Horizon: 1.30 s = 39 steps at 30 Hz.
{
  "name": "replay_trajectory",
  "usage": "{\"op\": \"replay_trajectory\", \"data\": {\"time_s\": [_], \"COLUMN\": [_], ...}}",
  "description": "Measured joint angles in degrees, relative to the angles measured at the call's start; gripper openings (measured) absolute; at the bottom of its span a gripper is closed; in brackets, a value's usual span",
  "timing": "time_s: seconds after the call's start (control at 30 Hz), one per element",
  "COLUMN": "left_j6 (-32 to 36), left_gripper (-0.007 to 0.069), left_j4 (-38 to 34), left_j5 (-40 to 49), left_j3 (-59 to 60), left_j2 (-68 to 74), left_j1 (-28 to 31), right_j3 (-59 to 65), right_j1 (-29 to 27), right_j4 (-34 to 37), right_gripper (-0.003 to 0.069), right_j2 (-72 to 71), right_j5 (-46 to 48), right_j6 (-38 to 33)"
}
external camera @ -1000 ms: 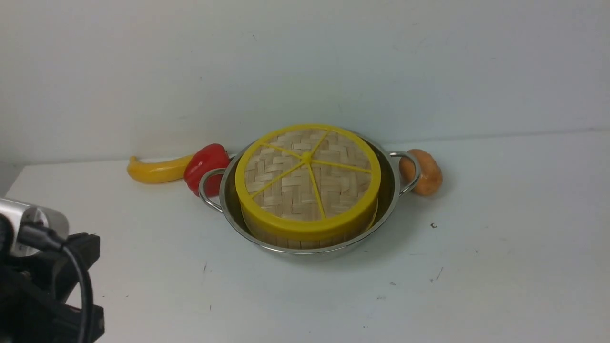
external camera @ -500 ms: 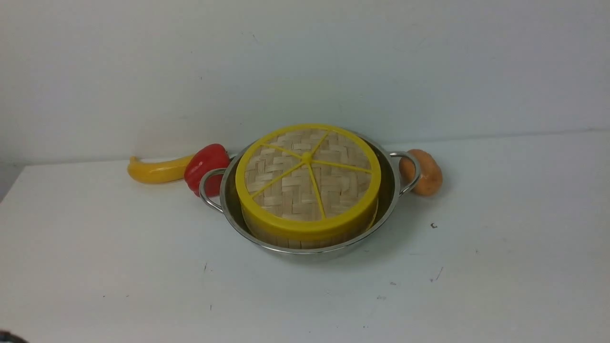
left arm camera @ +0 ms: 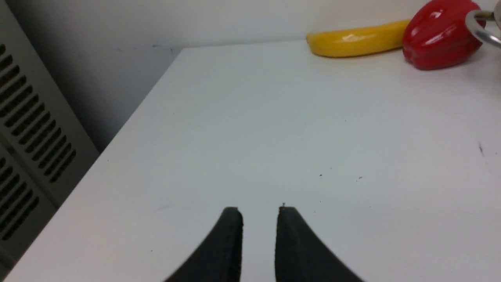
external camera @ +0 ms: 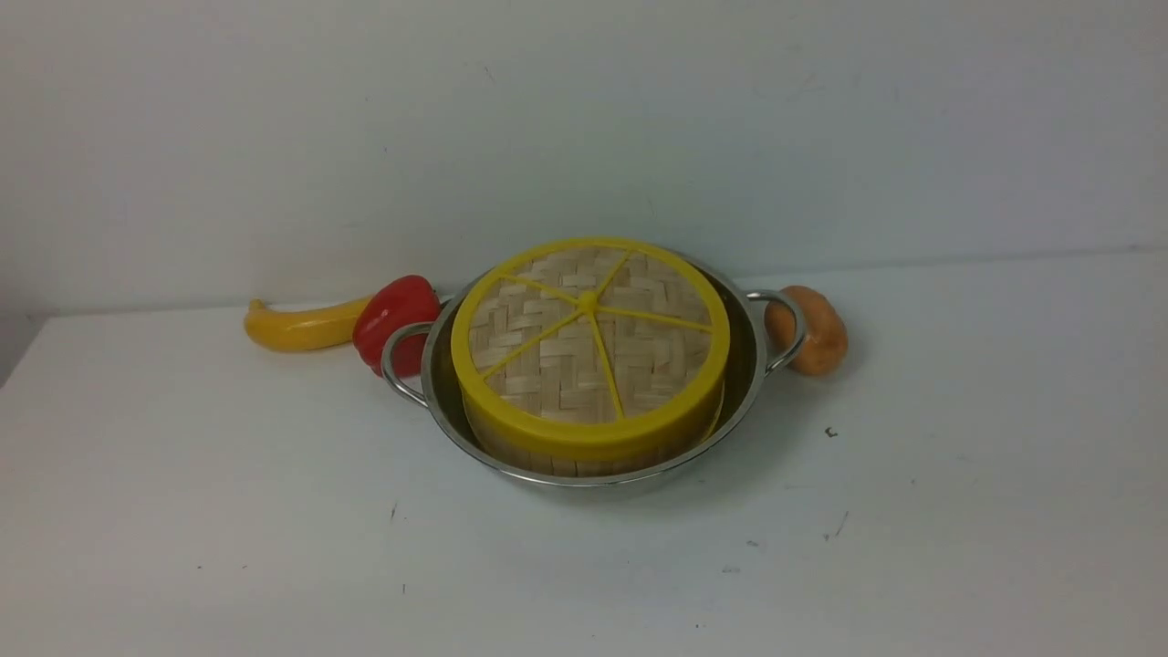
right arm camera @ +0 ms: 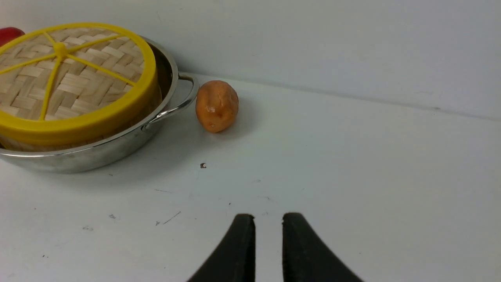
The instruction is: Place the steamer in the pot on the white table, and put the lid on the steamer.
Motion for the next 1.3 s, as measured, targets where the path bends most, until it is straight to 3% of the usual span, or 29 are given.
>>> {"op": "replay_trajectory", "data": {"time_s": [0.53,0.63,0.93,1.3], "left_j6": [-0.06,-0.06,-0.10,-0.10], "left_gripper": [0.0151,0.0156,0.0157,0.0157], "left_j4": [0.18,0.18,0.18,0.18], "left_j5": [-0.21,-0.21,-0.28,-0.34], "left_j3": [0.00,0.00,0.00,0.00], "left_j2": [0.00,0.00,0.00,0.00], "left_j1": [0.00,0.00,0.00,0.00], "right_j3": [0.15,0.86,19.27,32.14], "right_j1": [-0.06,-2.18,-14.50,-15.82], "right_j4": [-0.59,-2.46,-0.12,6.12], "right_gripper": [0.0198,0.0208,0.0237,0.0240], "right_j2": [-1.78,-5.27,-18.18,-24.92], "right_j5": [0.00,-0.77,-17.96,-25.33], "right_j6": [-0.72,-1.96,-2.39,-2.39]}}
